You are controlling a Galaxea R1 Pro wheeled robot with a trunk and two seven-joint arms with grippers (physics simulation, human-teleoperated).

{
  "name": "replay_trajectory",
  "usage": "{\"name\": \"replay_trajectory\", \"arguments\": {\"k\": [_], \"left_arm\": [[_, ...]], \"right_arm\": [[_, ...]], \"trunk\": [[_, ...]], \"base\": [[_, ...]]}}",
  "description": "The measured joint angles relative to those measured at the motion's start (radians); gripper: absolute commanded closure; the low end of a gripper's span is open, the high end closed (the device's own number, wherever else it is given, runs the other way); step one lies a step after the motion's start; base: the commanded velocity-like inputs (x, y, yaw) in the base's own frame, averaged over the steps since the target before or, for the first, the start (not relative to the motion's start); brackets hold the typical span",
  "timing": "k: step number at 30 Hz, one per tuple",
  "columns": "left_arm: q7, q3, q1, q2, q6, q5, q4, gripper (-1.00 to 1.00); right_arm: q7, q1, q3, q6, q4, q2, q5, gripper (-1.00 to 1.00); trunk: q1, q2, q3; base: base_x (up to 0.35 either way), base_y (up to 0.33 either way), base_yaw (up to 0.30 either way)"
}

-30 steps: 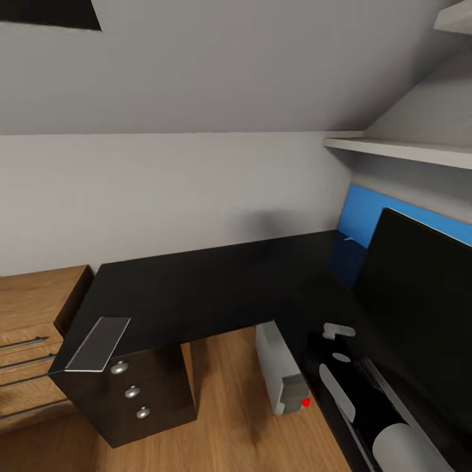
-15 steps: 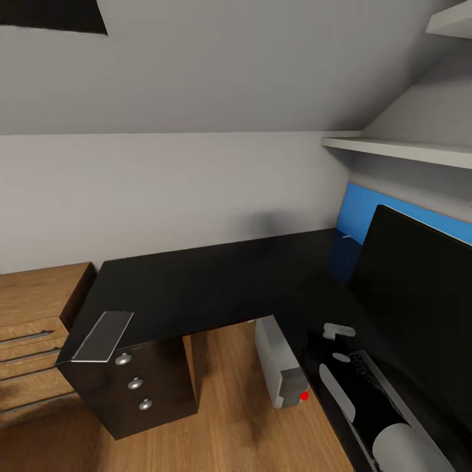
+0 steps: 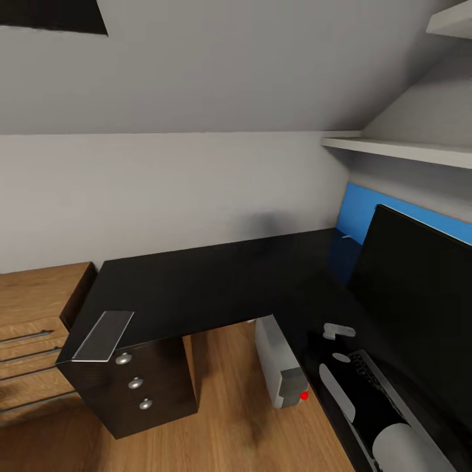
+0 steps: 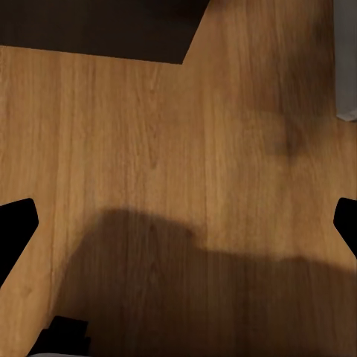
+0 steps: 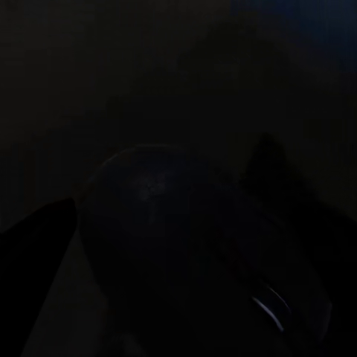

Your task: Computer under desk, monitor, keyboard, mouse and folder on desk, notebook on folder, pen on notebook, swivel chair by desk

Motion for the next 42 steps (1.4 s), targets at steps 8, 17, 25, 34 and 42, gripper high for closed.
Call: {"name": "replay_trajectory", "arguments": {"k": [8,17,25,34,42], "left_arm": [[0.000,0.001,0.000,0.000,0.000,0.000,0.000,-1.00],[0.000,0.001,0.000,0.000,0.000,0.000,0.000,-1.00],[0.000,0.001,0.000,0.000,0.000,0.000,0.000,-1.00],[0.000,0.001,0.000,0.000,0.000,0.000,0.000,-1.00],[0.000,0.001,0.000,0.000,0.000,0.000,0.000,-1.00]], "right_arm": [[0.001,0.000,0.000,0.000,0.000,0.000,0.000,1.00],[0.001,0.000,0.000,0.000,0.000,0.000,0.000,1.00],[0.001,0.000,0.000,0.000,0.000,0.000,0.000,-1.00],[0.001,0.000,0.000,-0.002,0.000,0.000,-0.002,-1.00],[0.001,0.000,-0.001,-0.005,-0.007,0.000,-0.004,-1.00]], "trunk": [[0.000,0.000,0.000],[0.000,0.000,0.000],[0.000,0.000,0.000],[0.000,0.000,0.000],[0.000,0.000,0.000]], "base": [[-0.042,-0.020,0.000],[-0.001,0.000,0.000],[0.000,0.000,0.000],[0.000,0.000,0.000],[0.000,0.000,0.000]]}}
